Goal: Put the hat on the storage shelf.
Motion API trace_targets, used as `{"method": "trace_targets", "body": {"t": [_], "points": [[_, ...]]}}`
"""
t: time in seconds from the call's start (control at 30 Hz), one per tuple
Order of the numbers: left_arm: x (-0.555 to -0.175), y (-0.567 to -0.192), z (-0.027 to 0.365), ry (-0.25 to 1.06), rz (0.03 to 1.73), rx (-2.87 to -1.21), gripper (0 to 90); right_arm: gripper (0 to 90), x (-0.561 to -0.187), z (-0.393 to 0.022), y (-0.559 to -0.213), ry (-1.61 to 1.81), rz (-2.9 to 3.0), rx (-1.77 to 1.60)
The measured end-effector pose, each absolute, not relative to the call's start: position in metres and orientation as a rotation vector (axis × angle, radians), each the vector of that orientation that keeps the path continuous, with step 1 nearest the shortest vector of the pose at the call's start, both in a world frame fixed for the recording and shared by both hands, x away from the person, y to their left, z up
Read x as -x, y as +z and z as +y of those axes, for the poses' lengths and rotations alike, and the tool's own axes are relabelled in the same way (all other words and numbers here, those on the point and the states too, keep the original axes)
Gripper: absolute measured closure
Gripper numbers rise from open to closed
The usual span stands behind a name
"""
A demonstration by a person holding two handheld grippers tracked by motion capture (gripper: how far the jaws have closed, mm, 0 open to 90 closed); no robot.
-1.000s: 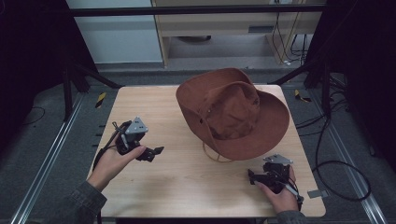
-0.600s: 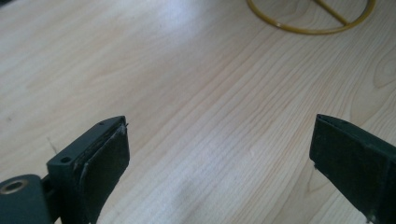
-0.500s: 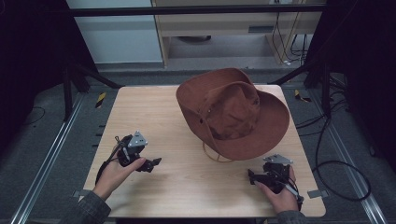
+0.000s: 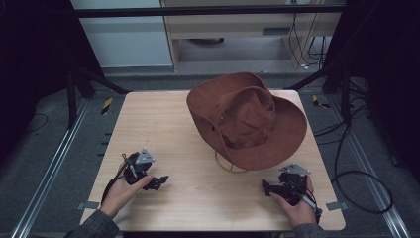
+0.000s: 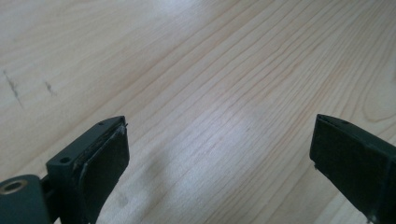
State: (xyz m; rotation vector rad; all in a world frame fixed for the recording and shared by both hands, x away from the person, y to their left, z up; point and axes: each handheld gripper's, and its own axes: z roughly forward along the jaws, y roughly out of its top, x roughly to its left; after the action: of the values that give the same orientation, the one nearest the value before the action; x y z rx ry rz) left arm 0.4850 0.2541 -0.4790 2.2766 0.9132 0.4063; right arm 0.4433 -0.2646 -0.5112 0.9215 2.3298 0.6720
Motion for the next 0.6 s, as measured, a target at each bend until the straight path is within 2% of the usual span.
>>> {"method": "trace_targets", "body": {"t": [0.27, 0.6], "points": [[-0.491, -0.500, 0.270, 0.380, 0.996, -2.254, 4.1, 0.7, -0.443, -0.265, -0.511, 0.672, 2.330, -0.921], [-0.488, -0.508, 0.278, 0.423, 0.952, -2.196, 0.2, 0.6, -0.443, -0.265, -0.511, 0.671, 2.330, -0.921]]}}
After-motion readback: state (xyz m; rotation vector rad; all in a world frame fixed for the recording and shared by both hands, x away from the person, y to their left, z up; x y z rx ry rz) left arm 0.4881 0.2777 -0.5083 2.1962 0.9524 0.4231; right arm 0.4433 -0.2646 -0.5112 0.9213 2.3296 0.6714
